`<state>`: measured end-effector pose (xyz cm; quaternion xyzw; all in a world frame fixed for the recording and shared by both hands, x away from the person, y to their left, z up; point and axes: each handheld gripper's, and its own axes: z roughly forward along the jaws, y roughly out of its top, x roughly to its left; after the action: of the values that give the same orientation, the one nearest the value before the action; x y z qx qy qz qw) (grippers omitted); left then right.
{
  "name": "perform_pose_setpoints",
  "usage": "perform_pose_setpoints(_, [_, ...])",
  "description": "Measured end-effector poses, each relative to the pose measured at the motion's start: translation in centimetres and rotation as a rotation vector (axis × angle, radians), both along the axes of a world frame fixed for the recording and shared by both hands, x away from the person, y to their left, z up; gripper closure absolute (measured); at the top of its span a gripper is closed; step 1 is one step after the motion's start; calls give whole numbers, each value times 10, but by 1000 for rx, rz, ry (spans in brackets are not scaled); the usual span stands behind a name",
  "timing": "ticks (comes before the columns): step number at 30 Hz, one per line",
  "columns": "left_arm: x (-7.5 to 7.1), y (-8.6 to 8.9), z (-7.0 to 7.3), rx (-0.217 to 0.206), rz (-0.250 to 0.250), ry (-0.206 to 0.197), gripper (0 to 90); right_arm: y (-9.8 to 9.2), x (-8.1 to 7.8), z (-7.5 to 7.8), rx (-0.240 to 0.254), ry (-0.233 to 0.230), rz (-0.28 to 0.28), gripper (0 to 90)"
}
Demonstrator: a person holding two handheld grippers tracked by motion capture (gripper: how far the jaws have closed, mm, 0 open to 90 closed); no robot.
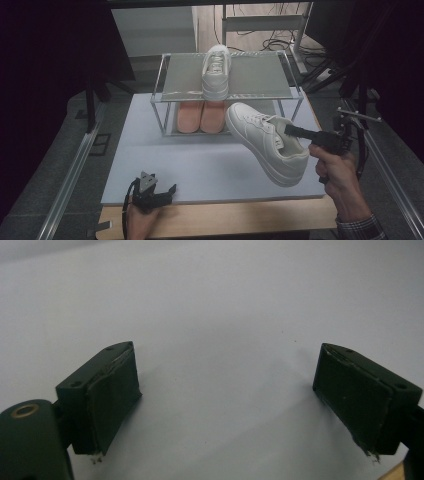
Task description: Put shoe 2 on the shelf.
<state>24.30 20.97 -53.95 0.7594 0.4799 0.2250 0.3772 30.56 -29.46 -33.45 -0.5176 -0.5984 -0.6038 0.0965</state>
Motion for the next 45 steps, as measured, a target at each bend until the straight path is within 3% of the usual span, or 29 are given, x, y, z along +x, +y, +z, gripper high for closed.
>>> perform_pose_setpoints(6, [0,0,0,0,0,0,112,-4,2,12,31,-15,-13,840])
perform_pose_setpoints(23, [0,0,0,-1,0,-1,112,-8,18,39,32,-43,-90,842])
perform_pose_setpoints(35, [0,0,0,-2,0,-1,112,-3,46,48,16,-44,-168,842])
perform_pose_setpoints(45, [0,0,0,-2,-1,-1,112,7,73,45,-7,-48,-246,842])
